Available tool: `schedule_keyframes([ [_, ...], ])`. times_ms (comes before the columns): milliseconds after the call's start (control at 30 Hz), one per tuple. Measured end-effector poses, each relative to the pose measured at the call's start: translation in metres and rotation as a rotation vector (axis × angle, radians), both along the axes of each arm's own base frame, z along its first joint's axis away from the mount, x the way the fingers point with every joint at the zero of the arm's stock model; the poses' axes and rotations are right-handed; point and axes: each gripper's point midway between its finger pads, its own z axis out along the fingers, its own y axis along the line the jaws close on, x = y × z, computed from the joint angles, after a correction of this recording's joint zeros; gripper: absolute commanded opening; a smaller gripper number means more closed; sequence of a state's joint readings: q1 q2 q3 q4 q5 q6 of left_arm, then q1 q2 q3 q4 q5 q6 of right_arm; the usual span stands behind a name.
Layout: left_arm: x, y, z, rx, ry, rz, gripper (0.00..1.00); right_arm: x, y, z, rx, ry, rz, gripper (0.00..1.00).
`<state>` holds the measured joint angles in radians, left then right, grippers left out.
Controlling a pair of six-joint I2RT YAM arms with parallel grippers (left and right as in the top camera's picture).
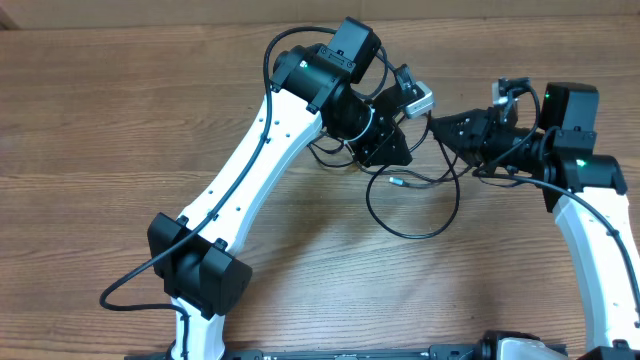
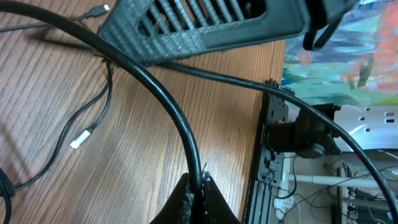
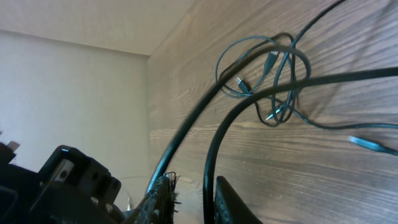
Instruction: Untangle cables
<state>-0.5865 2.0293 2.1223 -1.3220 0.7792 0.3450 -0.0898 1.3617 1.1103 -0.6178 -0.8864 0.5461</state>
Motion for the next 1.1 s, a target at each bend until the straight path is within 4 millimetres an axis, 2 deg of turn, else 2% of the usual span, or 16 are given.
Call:
schedule_keyframes([
  [200,0.0,0.0,0.0,-0.003,-0.008,-0.007,0.04,0.006,0.0,-0.008,0.028,0.054,-0.024,0.22],
  [267,0.0,0.0,0.0,-0.003,-0.011,-0.009,0.04,0.007,0.0,-0.009,0.032,0.063,-0.029,0.29],
  [400,0.001,0.001,-0.001,0.004,-0.016,-0.009,0.04,0.01,-0.001,-0.008,0.048,0.074,-0.045,0.38],
  [600,0.007,0.008,-0.005,0.035,-0.029,0.011,0.04,0.011,-0.004,-0.012,0.039,0.105,-0.081,0.41],
  [633,0.008,0.01,-0.006,0.038,-0.031,0.016,0.04,0.011,-0.006,-0.014,0.031,0.113,-0.089,0.44],
  [700,0.012,0.012,-0.006,0.042,-0.033,0.026,0.04,0.01,-0.01,-0.021,0.006,0.14,-0.119,0.56],
  [800,0.015,0.016,-0.007,0.045,-0.034,0.037,0.04,0.011,-0.02,-0.032,-0.045,0.175,-0.174,0.64],
  [867,0.017,0.018,-0.007,0.046,-0.034,0.044,0.04,0.009,-0.026,-0.04,-0.083,0.208,-0.208,0.74],
  [1000,0.021,0.022,-0.007,0.049,-0.029,0.062,0.04,-0.007,-0.035,-0.06,-0.14,0.327,-0.259,0.81],
  [1100,0.022,0.022,-0.007,0.051,-0.022,0.07,0.04,-0.013,-0.037,-0.069,-0.142,0.38,-0.282,0.94],
])
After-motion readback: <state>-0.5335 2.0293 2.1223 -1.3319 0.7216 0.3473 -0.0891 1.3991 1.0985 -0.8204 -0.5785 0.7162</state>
